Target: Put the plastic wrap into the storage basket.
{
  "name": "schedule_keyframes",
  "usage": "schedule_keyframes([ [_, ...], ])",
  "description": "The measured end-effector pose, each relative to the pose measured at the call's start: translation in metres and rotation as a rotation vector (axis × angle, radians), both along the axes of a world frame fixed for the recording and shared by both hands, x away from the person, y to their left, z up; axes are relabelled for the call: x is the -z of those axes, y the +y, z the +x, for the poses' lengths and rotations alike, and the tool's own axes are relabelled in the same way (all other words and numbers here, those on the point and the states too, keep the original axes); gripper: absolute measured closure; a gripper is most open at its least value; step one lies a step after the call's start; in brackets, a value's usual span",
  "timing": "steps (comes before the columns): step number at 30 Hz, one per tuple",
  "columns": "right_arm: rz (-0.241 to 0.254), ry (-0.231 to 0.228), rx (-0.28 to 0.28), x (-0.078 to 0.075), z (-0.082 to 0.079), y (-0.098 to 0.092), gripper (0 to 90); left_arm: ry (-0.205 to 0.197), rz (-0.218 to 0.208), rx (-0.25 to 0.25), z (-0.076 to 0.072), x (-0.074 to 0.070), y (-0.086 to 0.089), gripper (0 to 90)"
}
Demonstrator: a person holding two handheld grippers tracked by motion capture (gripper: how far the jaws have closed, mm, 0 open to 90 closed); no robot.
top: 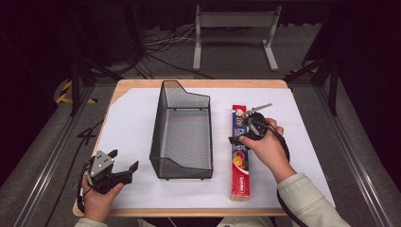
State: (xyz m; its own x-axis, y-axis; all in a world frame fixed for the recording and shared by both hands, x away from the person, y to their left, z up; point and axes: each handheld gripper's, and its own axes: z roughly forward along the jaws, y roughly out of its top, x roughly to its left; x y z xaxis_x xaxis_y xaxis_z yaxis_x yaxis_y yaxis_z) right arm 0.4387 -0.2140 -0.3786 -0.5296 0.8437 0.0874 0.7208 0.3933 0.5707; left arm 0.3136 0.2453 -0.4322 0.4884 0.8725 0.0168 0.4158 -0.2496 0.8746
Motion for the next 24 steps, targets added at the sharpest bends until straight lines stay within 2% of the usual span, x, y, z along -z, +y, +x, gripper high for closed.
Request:
schedule_keyframes([
  [4,0.000,0.056,-0.003,0.009,0.001,0.003,0.5,-0.001,0.002,0.000,0.000,0.000,0.000,14.4],
  [8,-0.020,0.079,0.009,0.014,0.002,0.004,0.6,0.001,0.004,-0.001,0.000,0.000,0.000,14.4],
  [10,-0.050,0.105,0.014,0.020,0.004,0.005,0.4,0.001,0.004,-0.001,0.000,0.000,0.000,14.4],
  [24,-0.087,0.207,0.042,0.029,0.008,0.013,0.2,0.002,0.013,0.000,0.000,0.001,-0.001,14.5],
])
